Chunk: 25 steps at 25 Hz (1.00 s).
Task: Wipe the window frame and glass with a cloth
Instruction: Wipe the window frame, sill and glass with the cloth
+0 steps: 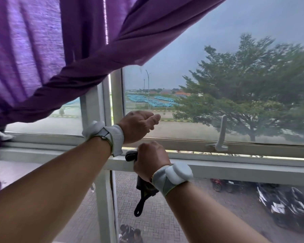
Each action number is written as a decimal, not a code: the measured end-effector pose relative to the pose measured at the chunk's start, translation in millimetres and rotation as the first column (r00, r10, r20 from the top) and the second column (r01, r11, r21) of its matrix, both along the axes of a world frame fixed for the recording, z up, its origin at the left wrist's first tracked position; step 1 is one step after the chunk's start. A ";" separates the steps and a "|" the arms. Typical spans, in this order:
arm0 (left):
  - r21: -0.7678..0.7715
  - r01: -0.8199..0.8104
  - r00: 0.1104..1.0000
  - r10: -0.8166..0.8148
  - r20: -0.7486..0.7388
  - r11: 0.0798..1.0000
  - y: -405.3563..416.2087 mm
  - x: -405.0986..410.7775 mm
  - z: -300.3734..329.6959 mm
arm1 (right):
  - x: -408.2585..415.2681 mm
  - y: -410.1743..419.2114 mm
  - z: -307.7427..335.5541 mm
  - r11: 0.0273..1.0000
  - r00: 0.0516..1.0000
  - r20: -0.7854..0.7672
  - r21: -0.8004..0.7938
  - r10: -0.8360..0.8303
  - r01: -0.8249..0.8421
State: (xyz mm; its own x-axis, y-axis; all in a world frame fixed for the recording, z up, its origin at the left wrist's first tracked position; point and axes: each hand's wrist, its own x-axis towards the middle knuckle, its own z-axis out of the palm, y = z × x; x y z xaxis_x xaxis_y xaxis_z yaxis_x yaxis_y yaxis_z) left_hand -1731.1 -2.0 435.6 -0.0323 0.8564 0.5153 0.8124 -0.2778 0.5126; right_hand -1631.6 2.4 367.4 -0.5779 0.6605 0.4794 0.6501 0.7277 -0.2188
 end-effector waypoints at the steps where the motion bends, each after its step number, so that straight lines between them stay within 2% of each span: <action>1: 0.002 -0.003 1.000 0.003 0.015 1.000 -4.0 -6.0 0.9 | -9.1 -2.6 0.4 1.000 1.000 -0.006 -0.002 0.012 -0.012; 7: 0.016 -0.039 0.999 0.039 -0.026 0.999 -23.2 -31.1 0.5 | -65.6 -18.9 -4.9 0.995 0.995 0.003 -0.018 0.102 -0.101; 10: -0.003 -0.057 0.998 0.057 0.008 0.998 -27.8 -41.9 -4.7 | -80.2 -17.5 -2.5 0.995 0.992 0.073 0.003 0.099 -0.100; 12: -0.009 -0.070 0.997 0.070 0.028 0.998 -26.9 -45.5 -8.6 | -76.9 -17.7 3.5 0.994 0.992 0.065 -0.024 0.107 -0.106; 16: 0.014 -0.016 0.998 0.015 0.062 1.000 -17.7 -25.9 -0.5 | -39.8 -12.7 9.6 0.990 0.991 -0.011 -0.037 0.135 -0.136; 19: 0.072 0.037 0.996 -0.043 0.084 0.997 -9.9 -4.0 11.1 | 1.5 -3.5 8.5 0.991 0.989 -0.070 0.023 0.134 -0.133; 22: 0.086 0.125 0.980 -0.136 0.142 0.988 14.9 42.7 14.6 | 66.0 11.1 8.5 0.992 0.995 -0.074 0.117 0.063 -0.054; 25: 0.089 0.253 0.955 -0.263 0.136 0.963 39.2 103.6 15.7 | 138.2 29.8 15.5 0.991 0.989 -0.143 0.124 -0.026 0.044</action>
State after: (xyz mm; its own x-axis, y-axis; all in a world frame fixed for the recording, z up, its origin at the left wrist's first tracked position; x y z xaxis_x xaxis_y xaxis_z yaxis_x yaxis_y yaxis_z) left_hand -1627.5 37.2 451.2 0.1061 0.8073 0.5806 0.6265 -0.5077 0.5914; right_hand -1493.4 32.1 382.9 -0.4766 0.6079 0.6350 0.6449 0.7327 -0.2174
